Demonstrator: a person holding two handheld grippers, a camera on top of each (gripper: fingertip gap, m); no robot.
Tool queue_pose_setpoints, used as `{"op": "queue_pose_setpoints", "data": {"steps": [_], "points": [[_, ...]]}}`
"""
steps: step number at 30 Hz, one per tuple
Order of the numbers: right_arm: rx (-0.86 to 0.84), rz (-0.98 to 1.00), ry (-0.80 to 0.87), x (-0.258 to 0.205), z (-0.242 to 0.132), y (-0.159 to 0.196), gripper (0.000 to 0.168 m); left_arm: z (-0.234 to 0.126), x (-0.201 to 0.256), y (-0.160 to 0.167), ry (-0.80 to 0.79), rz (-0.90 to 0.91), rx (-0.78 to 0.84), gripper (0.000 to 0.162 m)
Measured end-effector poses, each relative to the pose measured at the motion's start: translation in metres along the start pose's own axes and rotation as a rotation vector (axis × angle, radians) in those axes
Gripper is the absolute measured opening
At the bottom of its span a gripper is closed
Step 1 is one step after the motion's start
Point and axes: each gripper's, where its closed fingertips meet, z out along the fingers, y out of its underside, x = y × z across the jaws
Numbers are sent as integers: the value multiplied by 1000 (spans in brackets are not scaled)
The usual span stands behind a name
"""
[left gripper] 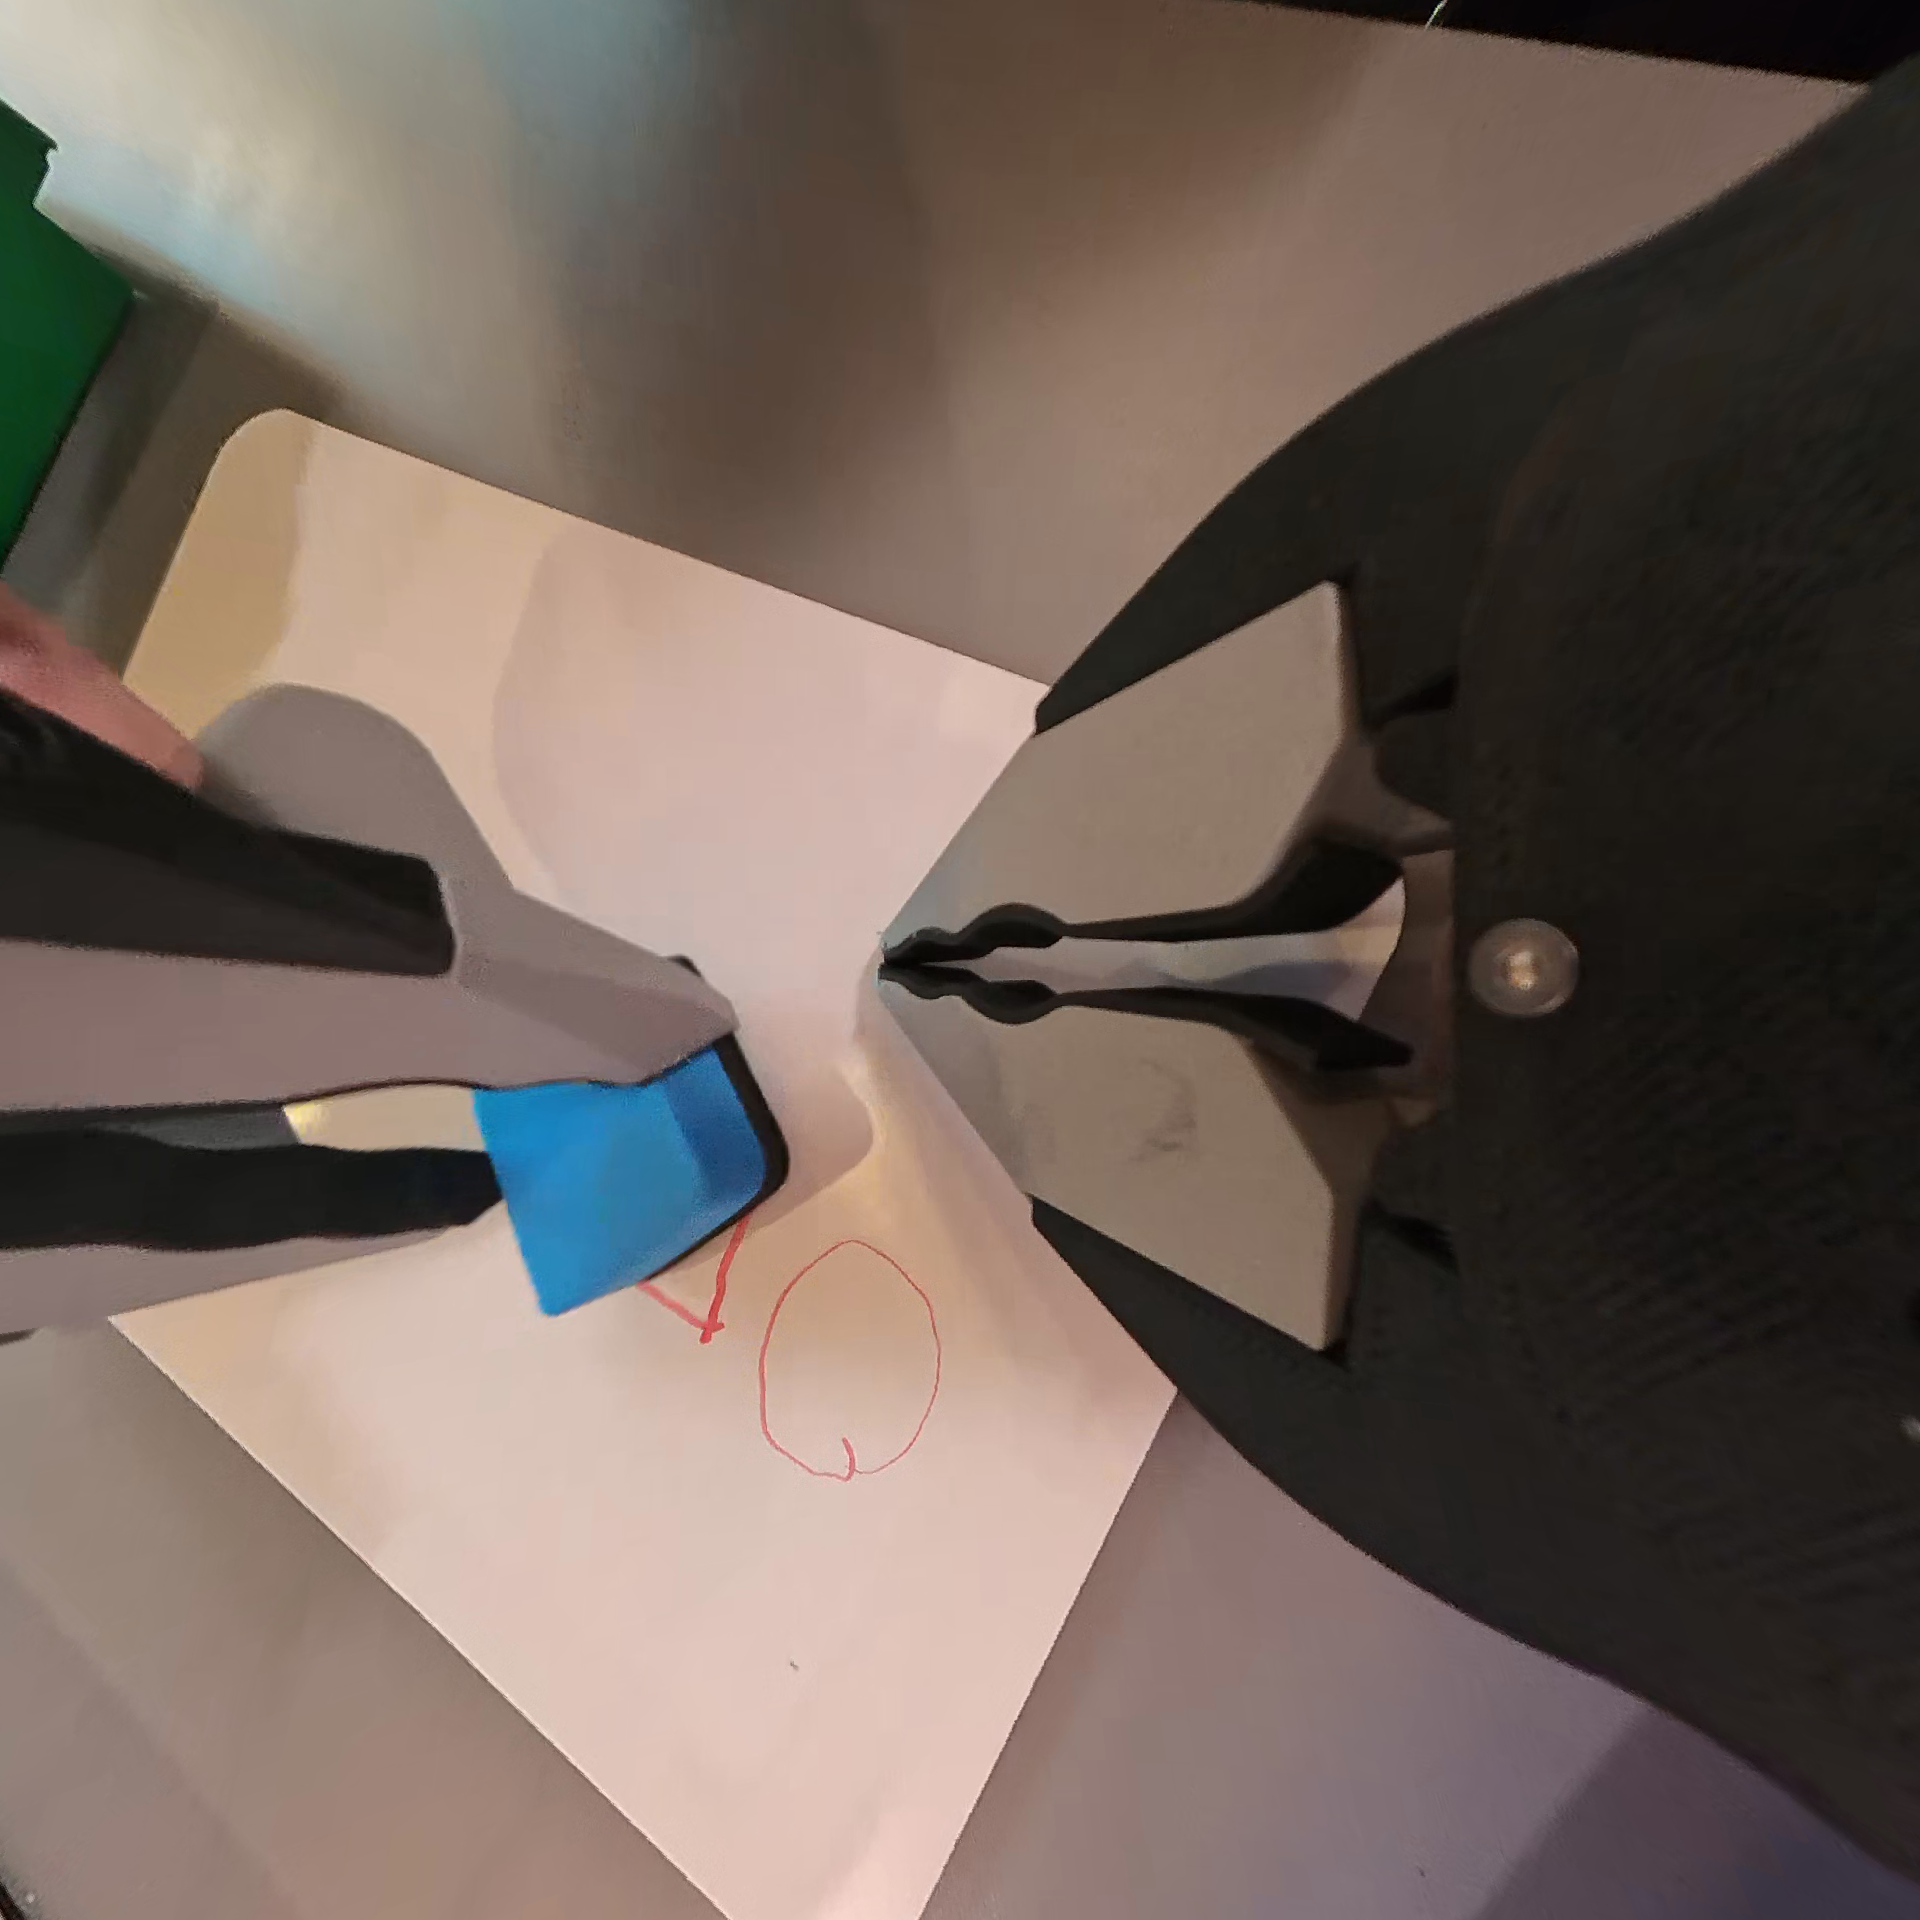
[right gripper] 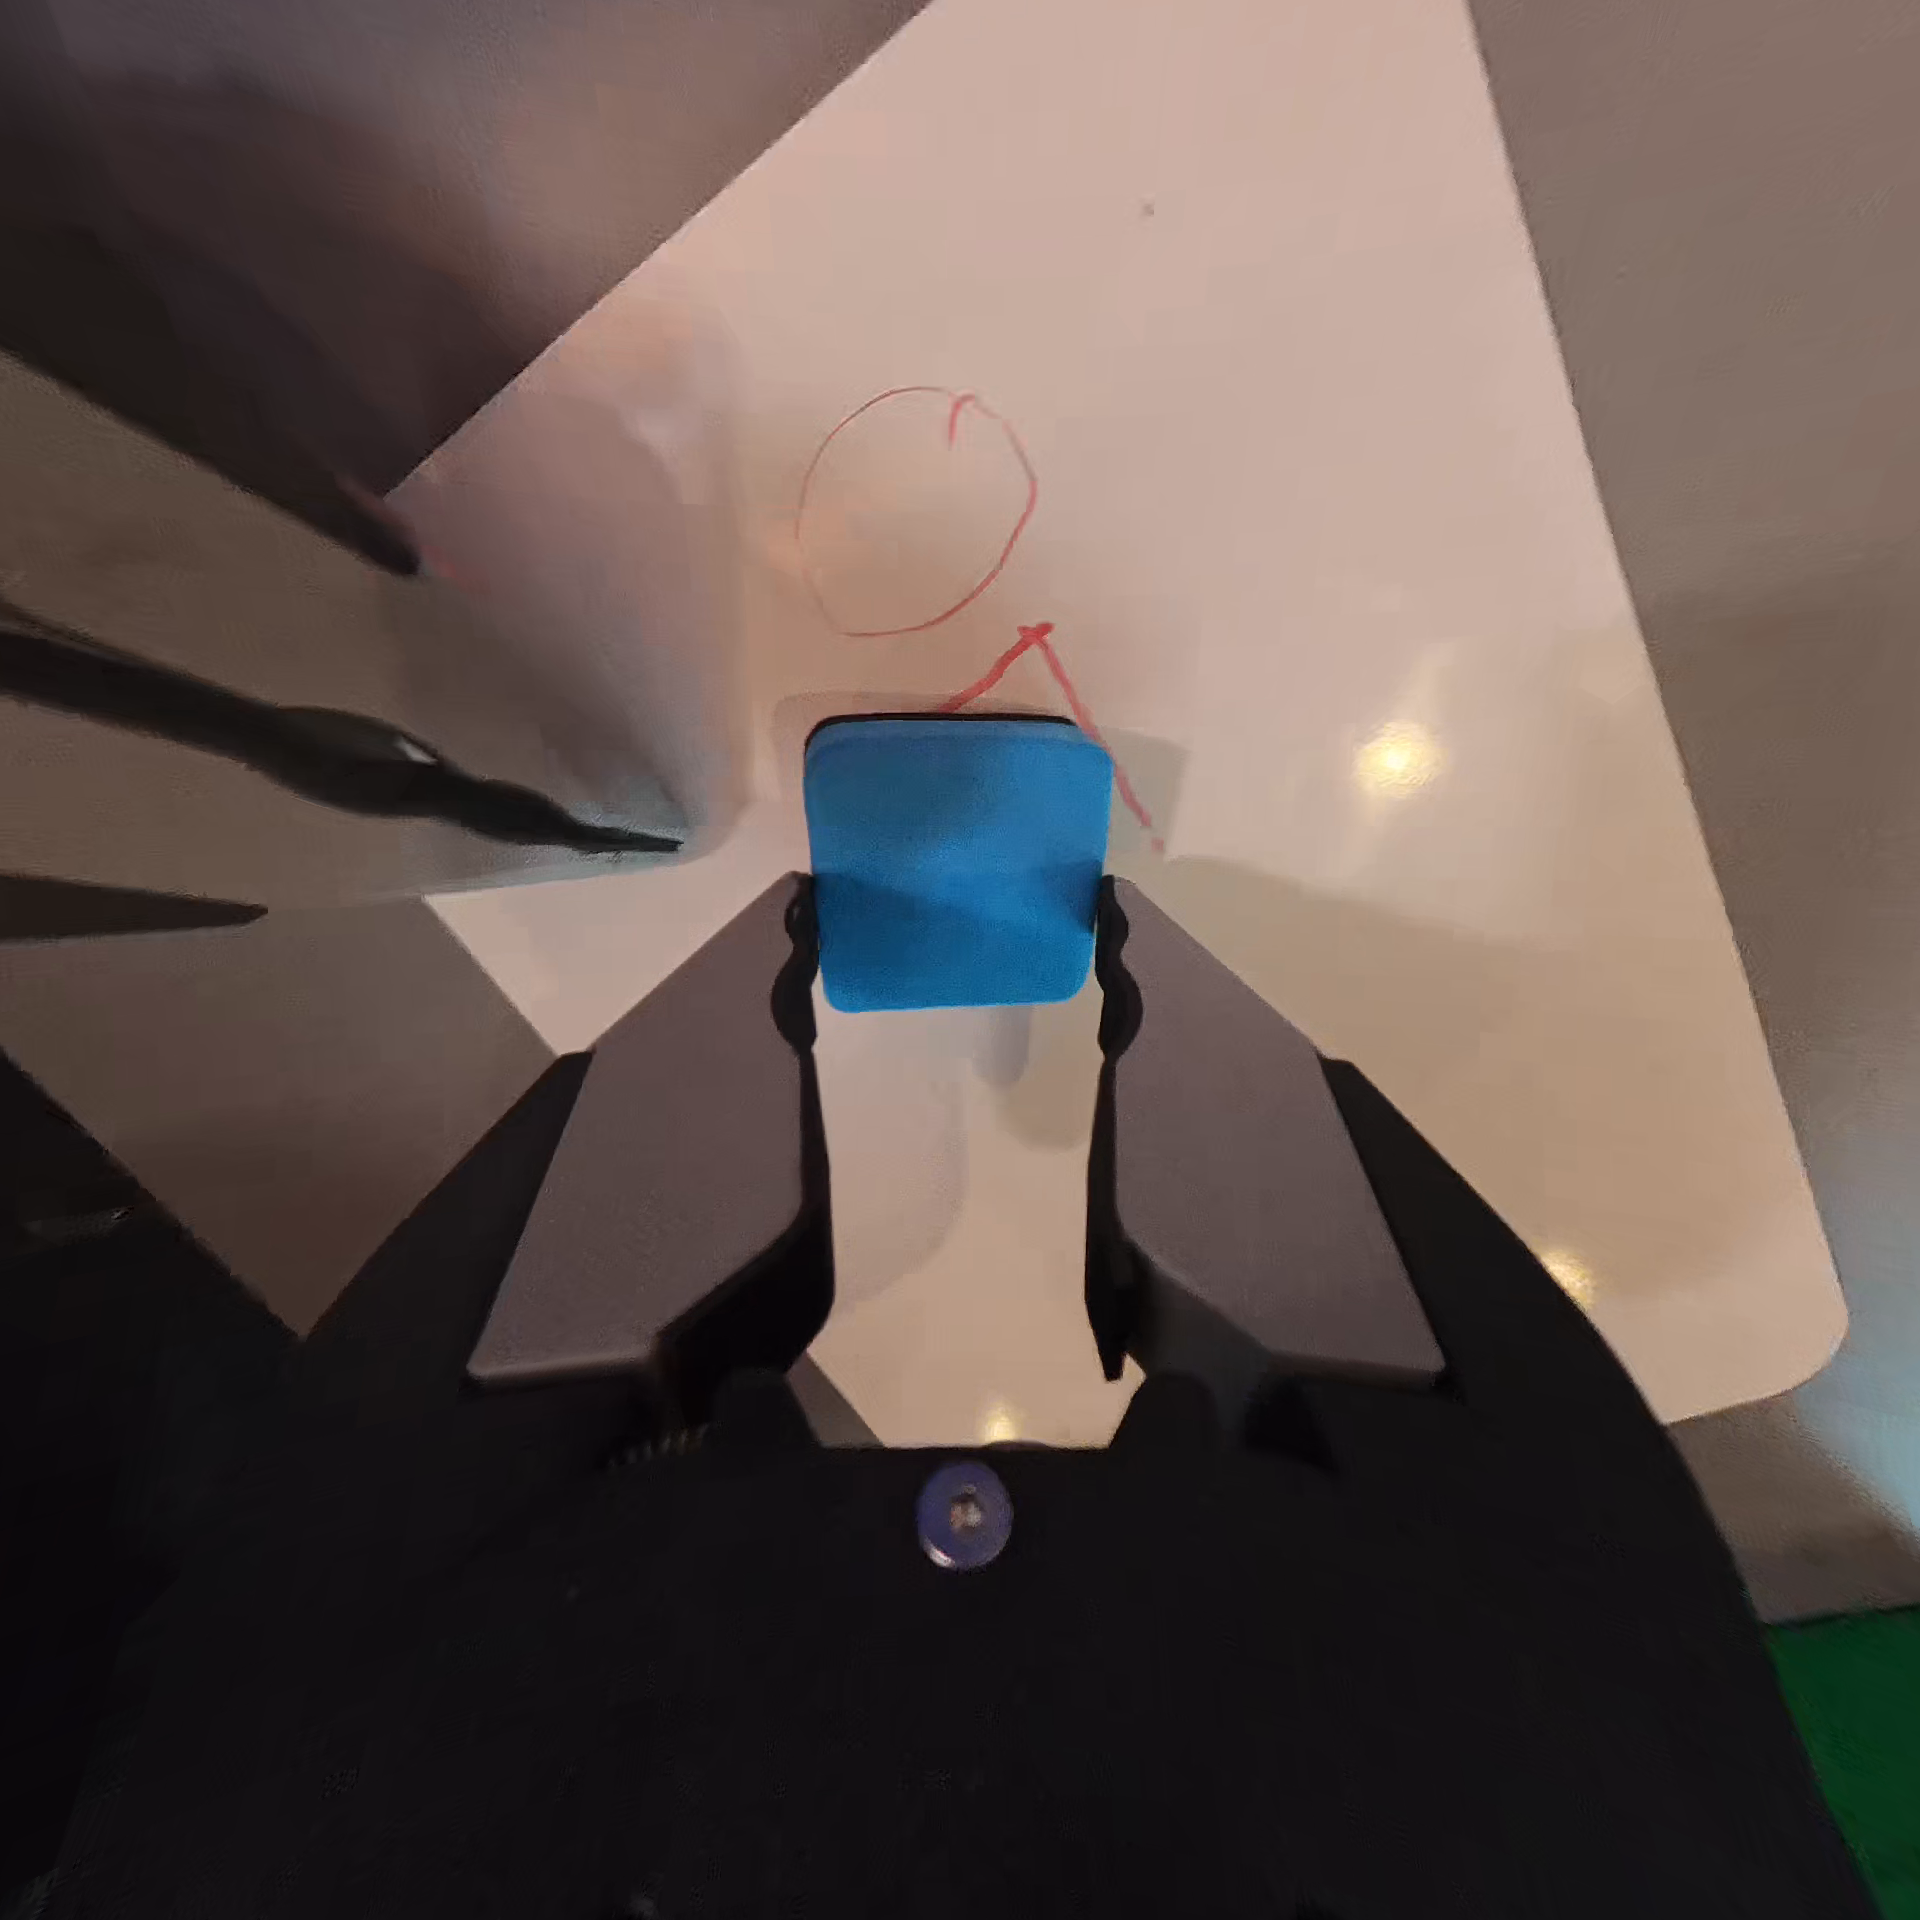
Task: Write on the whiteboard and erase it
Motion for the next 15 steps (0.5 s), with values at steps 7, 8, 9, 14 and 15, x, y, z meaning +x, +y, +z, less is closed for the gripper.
{"op": "queue_pose_setpoints", "data": {"steps": [7,8,9,14,15], "points": [[-3,-11,34,6,-3,9,66,0,0,0,5,-5,0,0],[1,-26,42,7,-3,8,66,0,0,0,5,-5,0,0],[10,-50,55,8,-4,7,66,0,0,0,6,-6,0,0],[67,-191,107,14,-5,-7,59,0,0,0,9,-9,1,0],[56,-215,108,14,-3,-7,52,0,0,0,9,-9,1,0]]}}
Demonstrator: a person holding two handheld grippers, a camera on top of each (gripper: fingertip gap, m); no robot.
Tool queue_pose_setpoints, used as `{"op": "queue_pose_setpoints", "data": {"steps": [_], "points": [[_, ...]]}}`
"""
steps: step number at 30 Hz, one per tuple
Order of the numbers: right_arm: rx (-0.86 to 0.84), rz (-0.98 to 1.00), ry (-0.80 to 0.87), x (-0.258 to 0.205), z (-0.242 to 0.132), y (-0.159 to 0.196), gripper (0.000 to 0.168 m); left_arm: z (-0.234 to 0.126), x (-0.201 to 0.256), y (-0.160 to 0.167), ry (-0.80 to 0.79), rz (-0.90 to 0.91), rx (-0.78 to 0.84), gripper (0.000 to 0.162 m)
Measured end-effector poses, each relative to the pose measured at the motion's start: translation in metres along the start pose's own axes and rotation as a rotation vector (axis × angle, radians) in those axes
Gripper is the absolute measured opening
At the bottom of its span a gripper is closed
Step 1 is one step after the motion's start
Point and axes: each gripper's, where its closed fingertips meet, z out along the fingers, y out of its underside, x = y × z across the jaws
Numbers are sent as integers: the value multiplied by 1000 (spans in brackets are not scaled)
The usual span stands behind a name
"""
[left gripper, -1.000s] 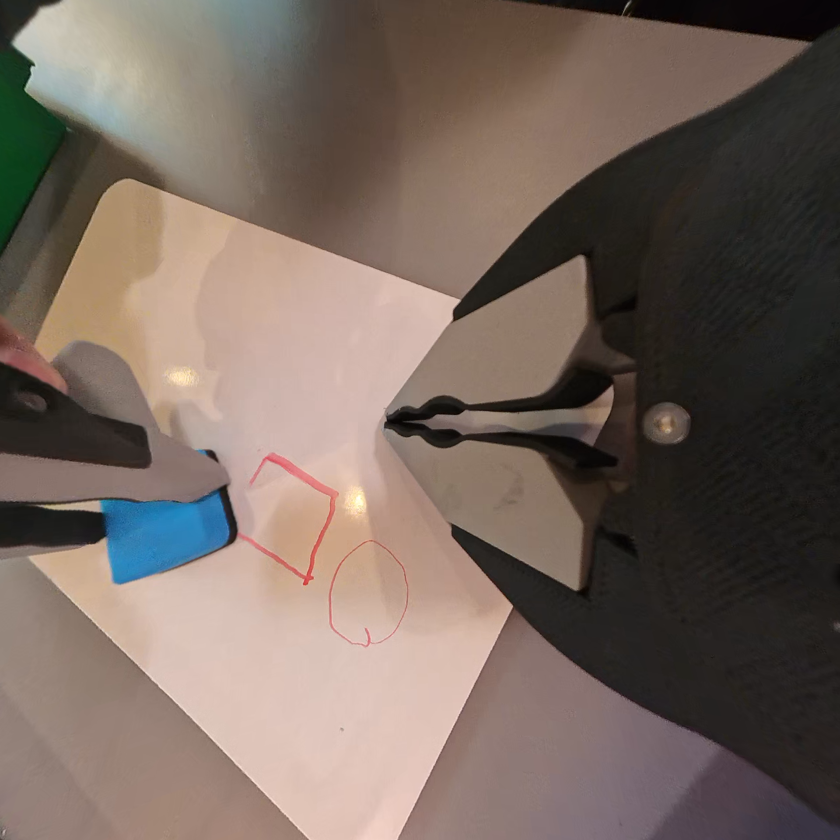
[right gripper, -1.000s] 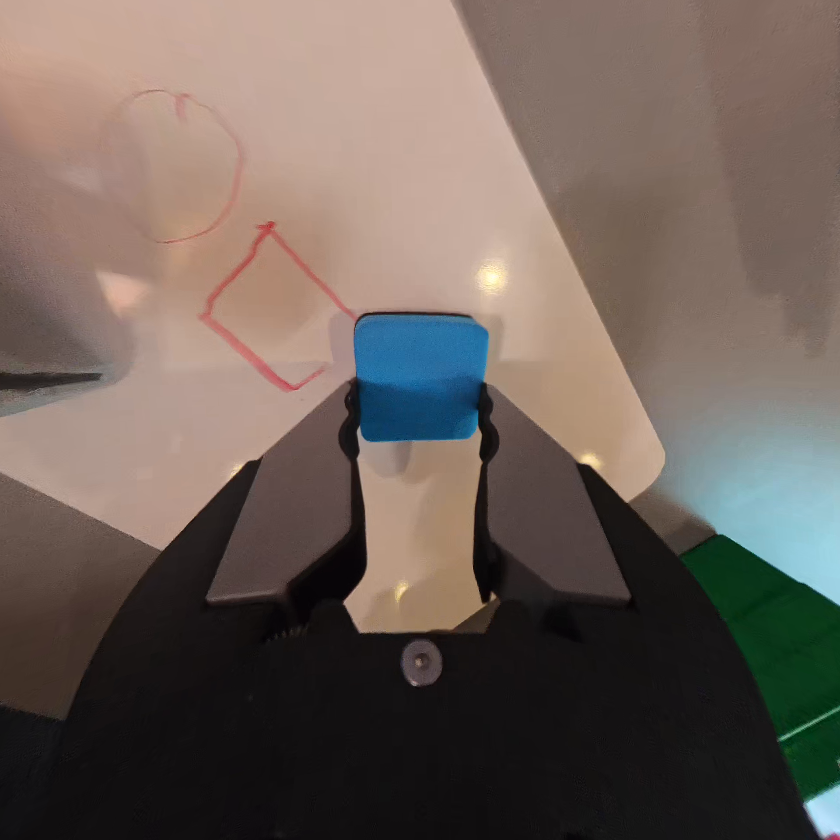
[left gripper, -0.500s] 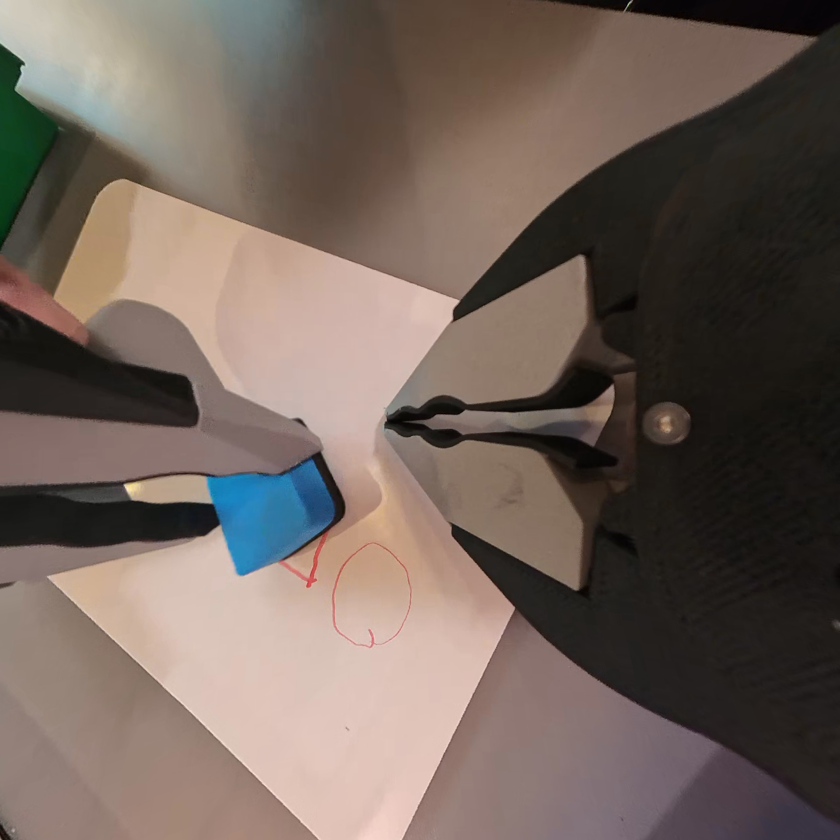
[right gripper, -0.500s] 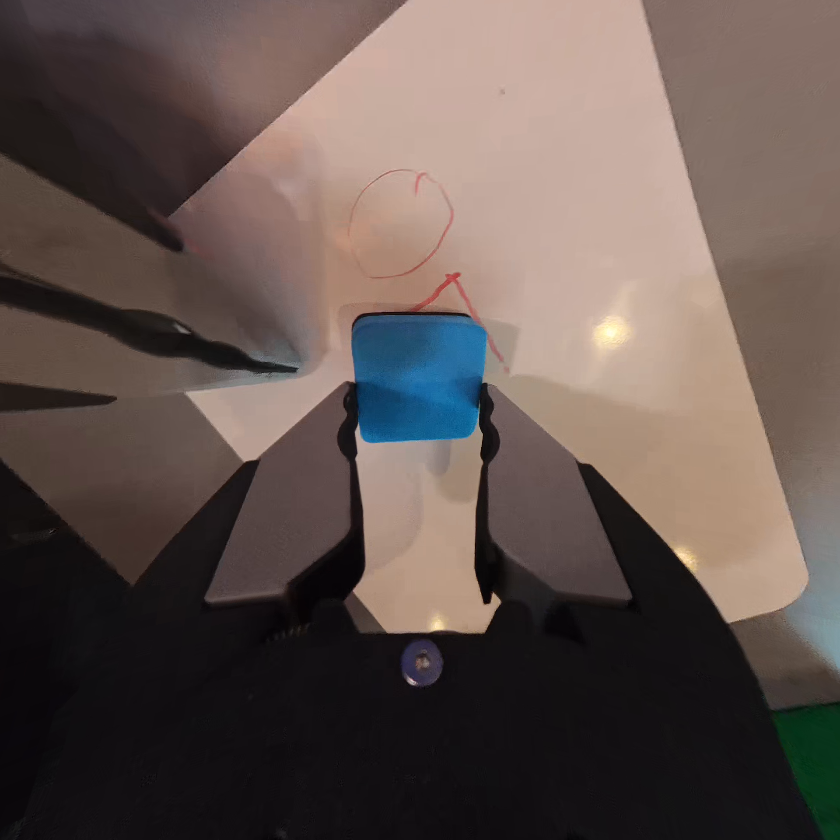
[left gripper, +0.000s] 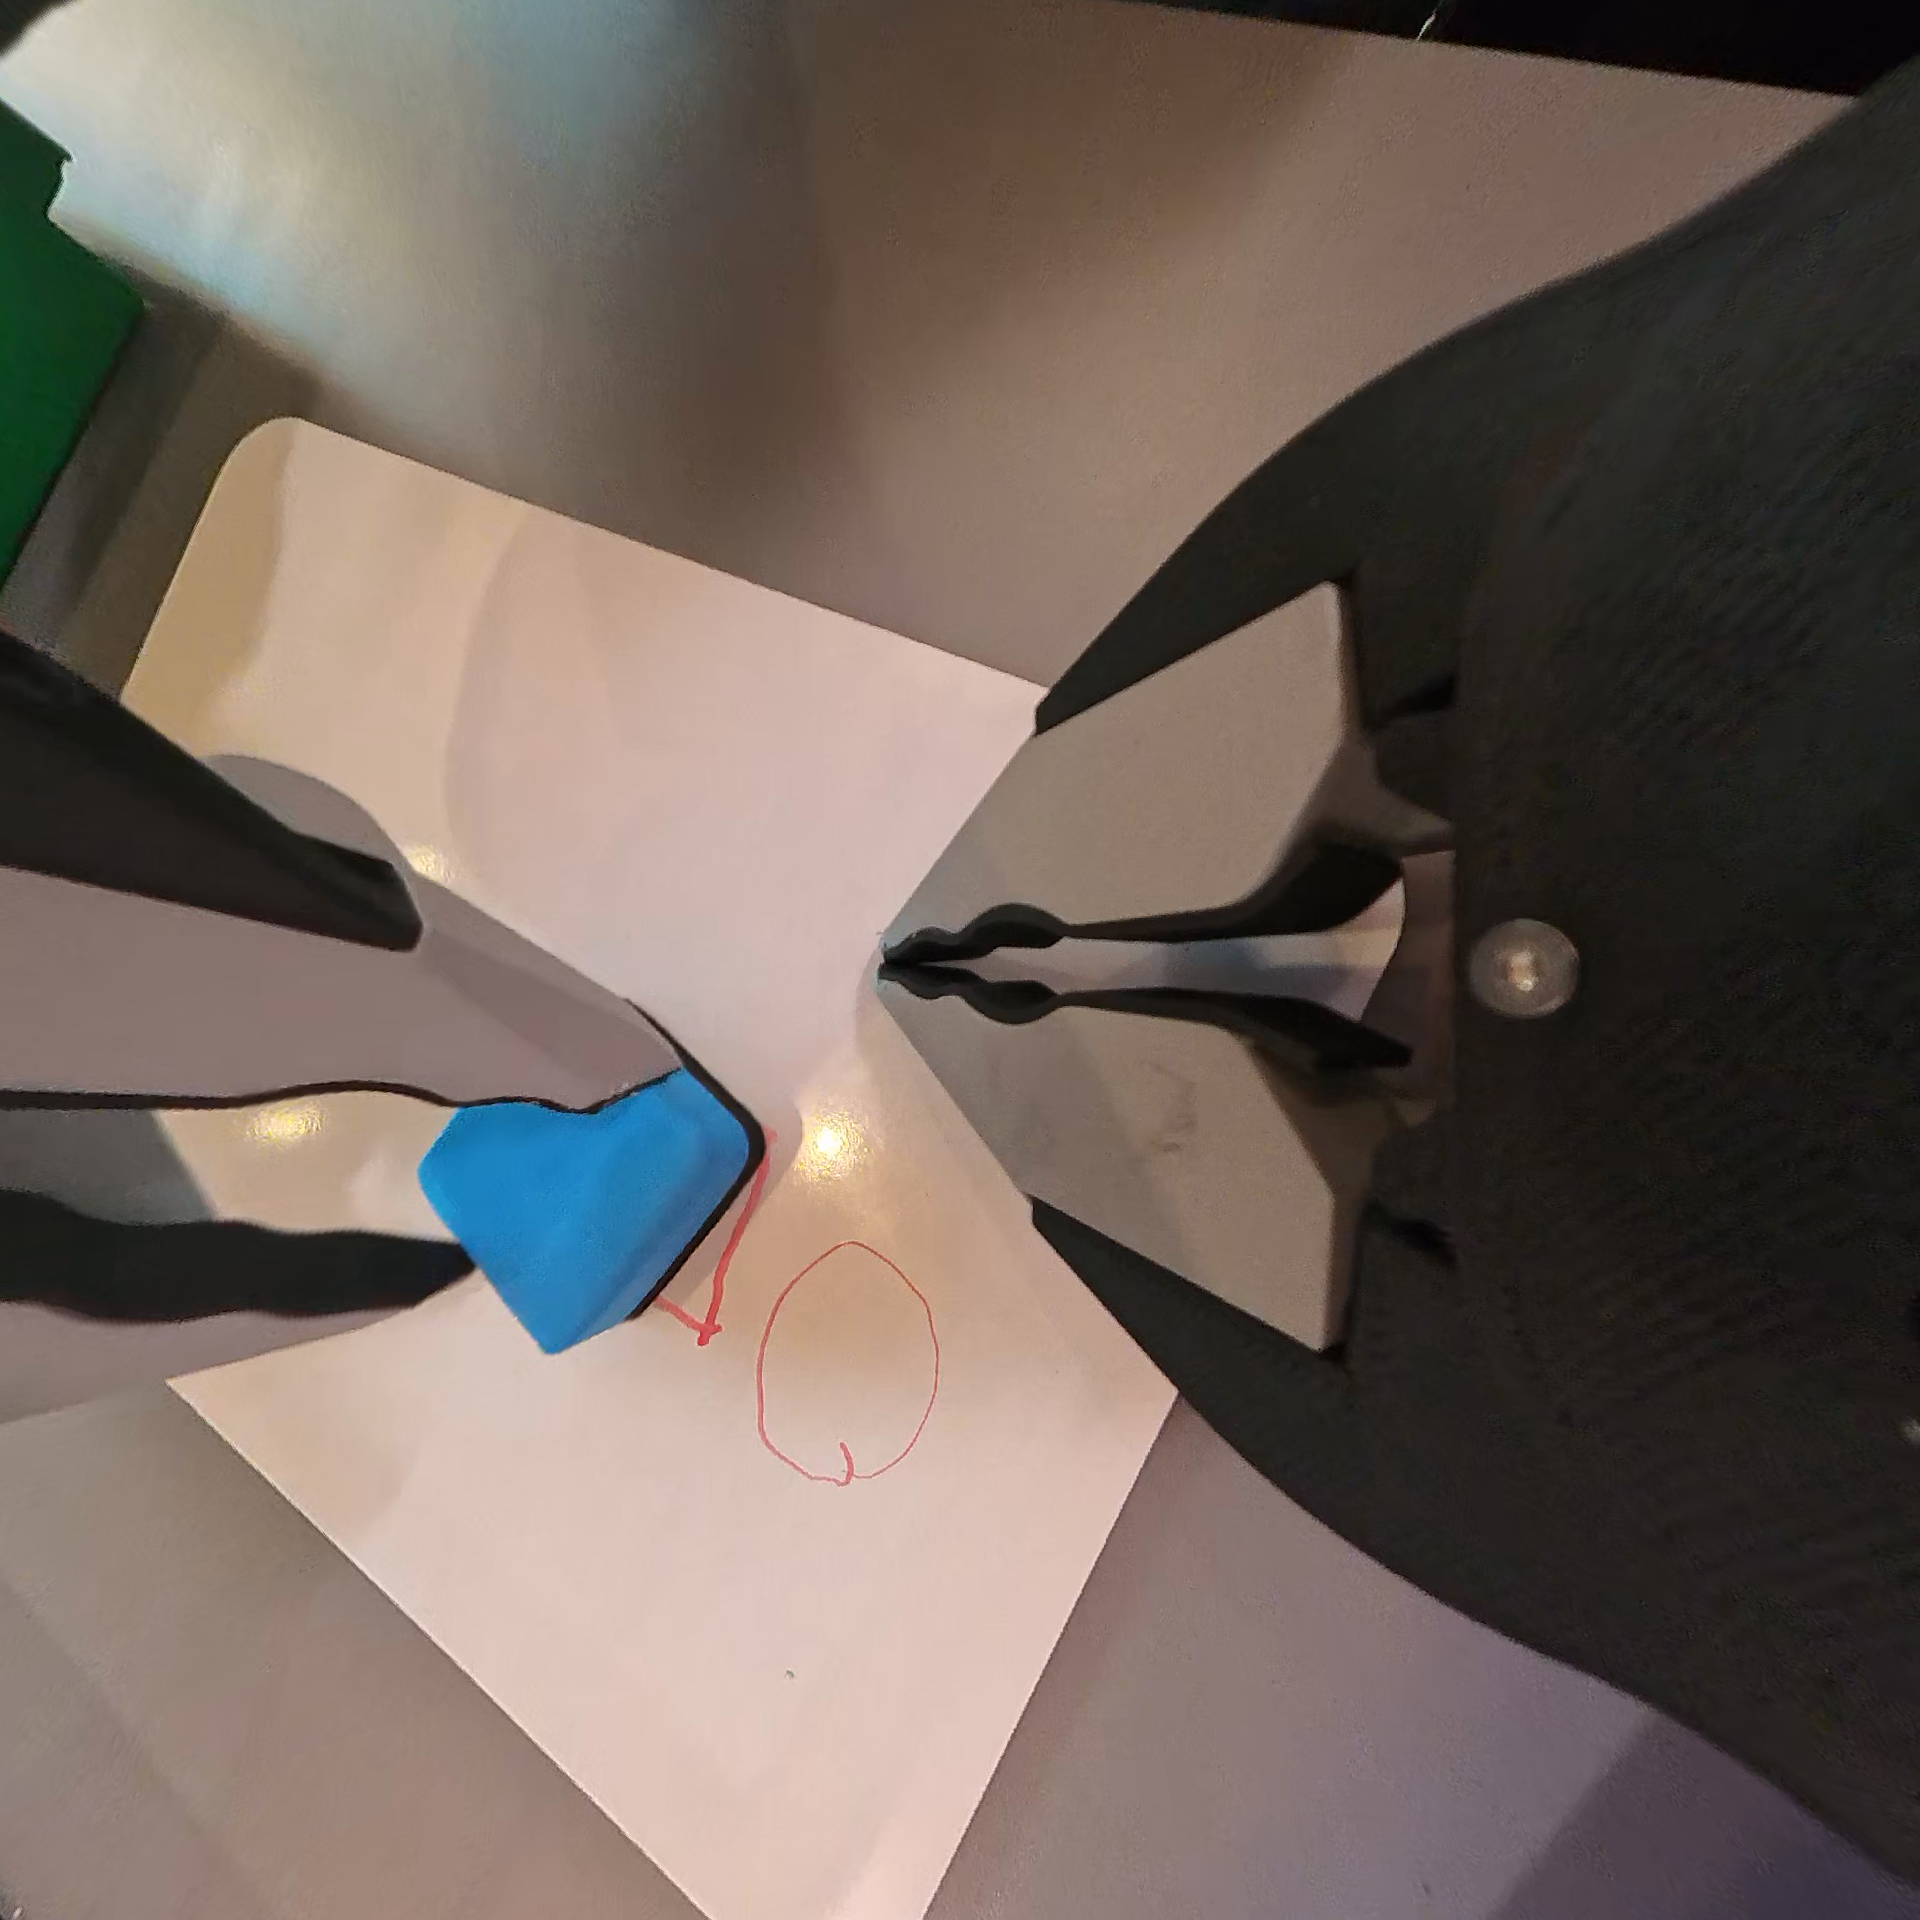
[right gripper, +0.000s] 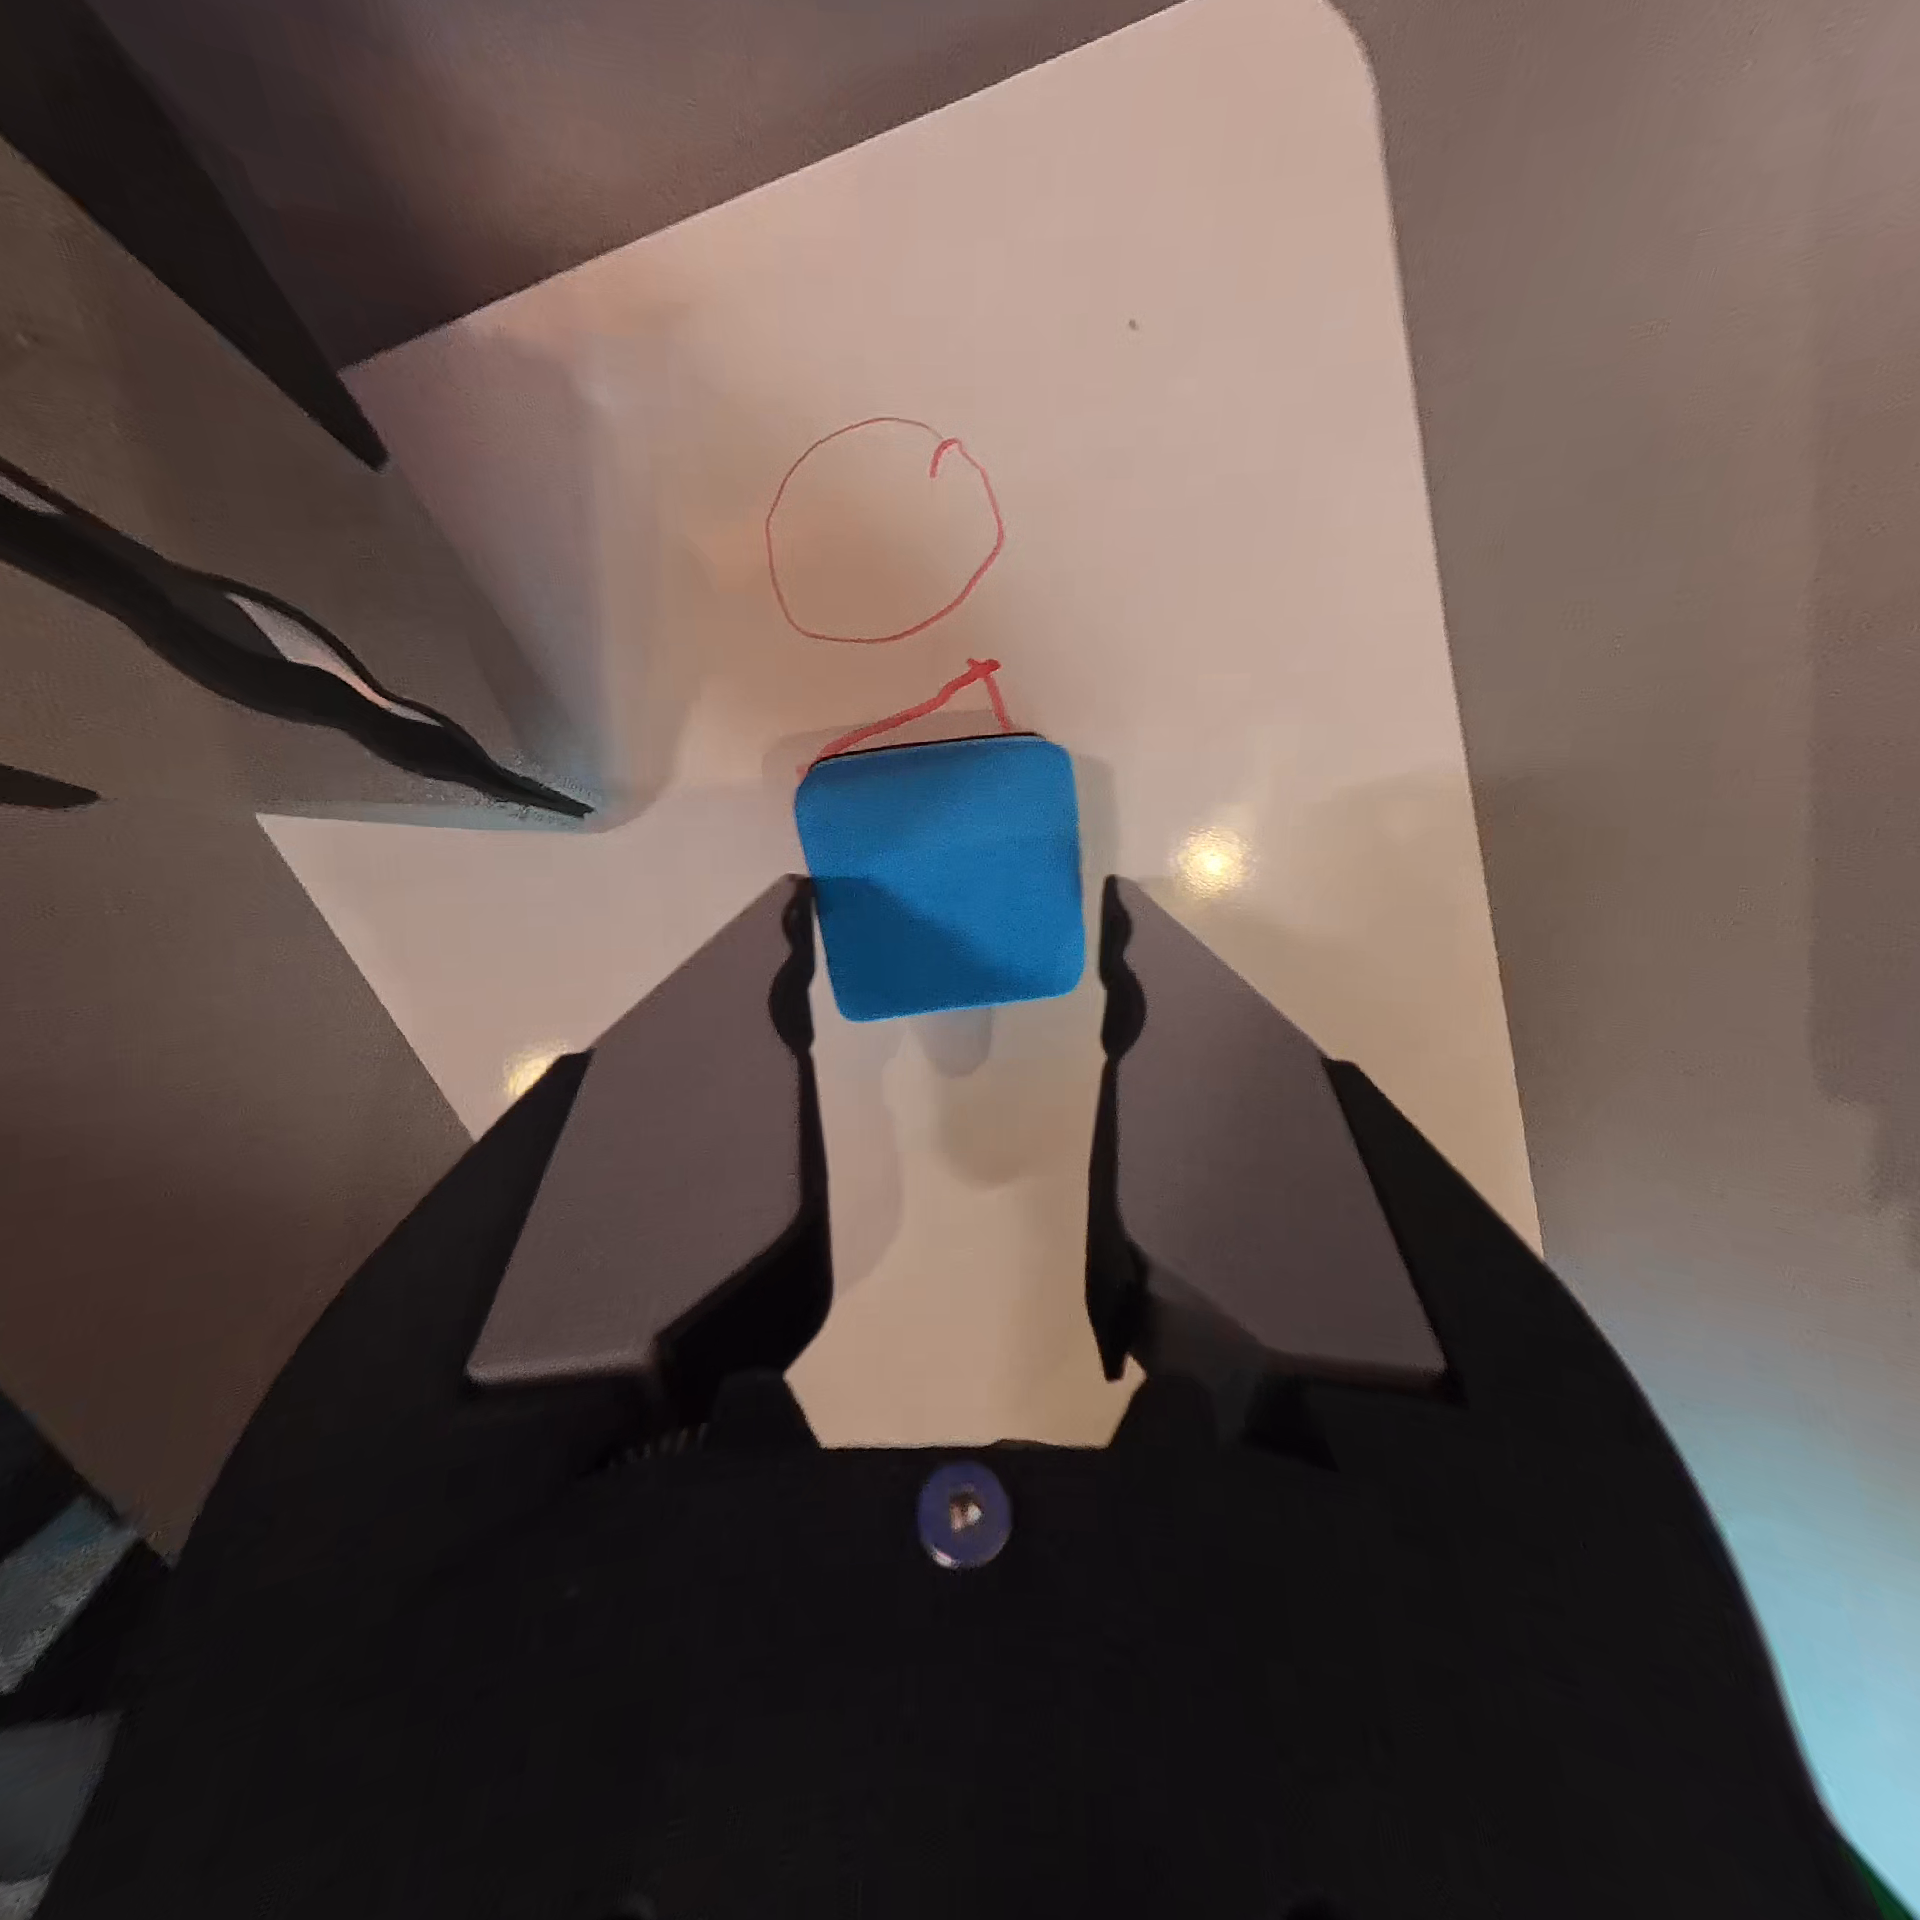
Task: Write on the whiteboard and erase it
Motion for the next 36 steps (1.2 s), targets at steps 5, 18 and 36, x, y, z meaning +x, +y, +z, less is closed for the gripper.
{"op": "queue_pose_setpoints", "data": {"steps": [5,18,36], "points": [[-23,-43,-31,-4,8,1,50,0,0,0,-2,2,0,0],[-99,87,97,29,11,-5,49,0,0,0,0,0,0,0],[-140,183,67,26,15,-20,50,0,-1,0,-4,3,-1,0]]}}
